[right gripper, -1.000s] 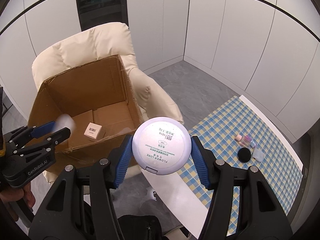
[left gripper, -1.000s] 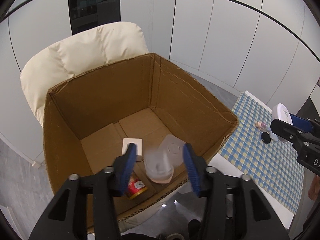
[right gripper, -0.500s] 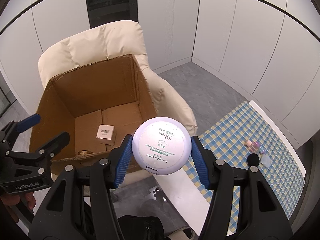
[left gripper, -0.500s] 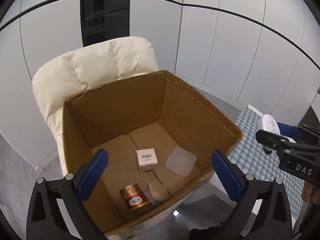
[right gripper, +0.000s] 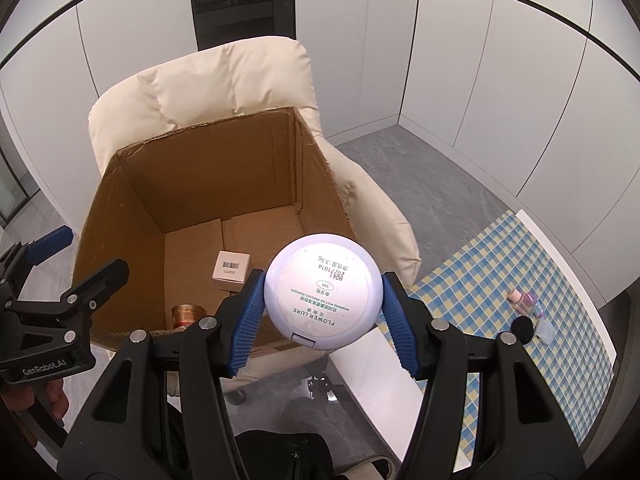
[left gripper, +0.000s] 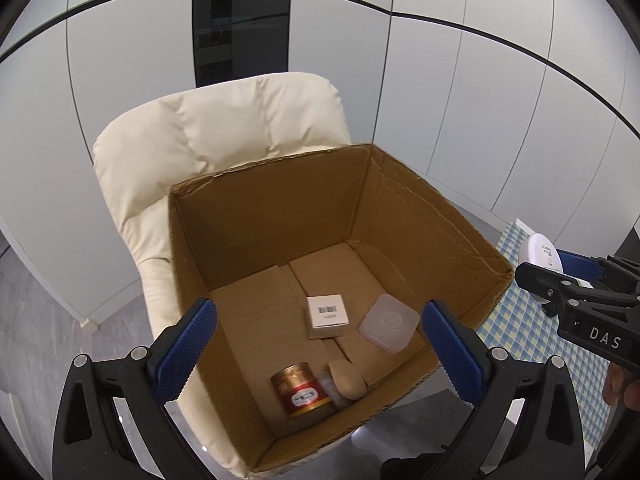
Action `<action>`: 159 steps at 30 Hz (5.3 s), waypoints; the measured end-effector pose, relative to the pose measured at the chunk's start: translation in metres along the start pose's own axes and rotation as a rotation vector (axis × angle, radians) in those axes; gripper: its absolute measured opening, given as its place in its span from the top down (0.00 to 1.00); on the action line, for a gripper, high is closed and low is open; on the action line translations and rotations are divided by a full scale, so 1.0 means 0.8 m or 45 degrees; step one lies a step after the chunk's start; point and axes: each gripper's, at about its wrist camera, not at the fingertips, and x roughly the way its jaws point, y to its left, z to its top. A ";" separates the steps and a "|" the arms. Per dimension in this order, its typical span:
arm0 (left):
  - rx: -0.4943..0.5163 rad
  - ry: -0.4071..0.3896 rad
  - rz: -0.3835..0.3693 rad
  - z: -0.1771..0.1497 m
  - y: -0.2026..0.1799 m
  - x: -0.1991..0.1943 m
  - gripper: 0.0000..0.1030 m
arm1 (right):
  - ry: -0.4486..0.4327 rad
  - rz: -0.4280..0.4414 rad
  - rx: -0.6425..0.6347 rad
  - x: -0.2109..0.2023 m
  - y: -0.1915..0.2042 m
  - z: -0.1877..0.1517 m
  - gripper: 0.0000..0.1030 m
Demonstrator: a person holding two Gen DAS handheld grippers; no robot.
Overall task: Organize objects
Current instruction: 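Open left tool to drop the clear container into the box, then lower the white compact into the box and open right tool, then withdraw both tools from the box and move over the checkered table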
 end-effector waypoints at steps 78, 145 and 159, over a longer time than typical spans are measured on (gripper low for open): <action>0.075 0.034 -0.080 0.013 -0.086 0.025 0.01 | -0.039 -0.161 0.215 -0.035 -0.105 -0.036 0.00; 0.376 0.077 -0.329 -0.019 -0.301 0.029 0.01 | -0.008 -0.400 0.531 -0.116 -0.279 -0.151 0.00; 0.429 0.089 -0.387 -0.029 -0.350 0.025 0.01 | 0.001 -0.454 0.591 -0.138 -0.313 -0.184 0.00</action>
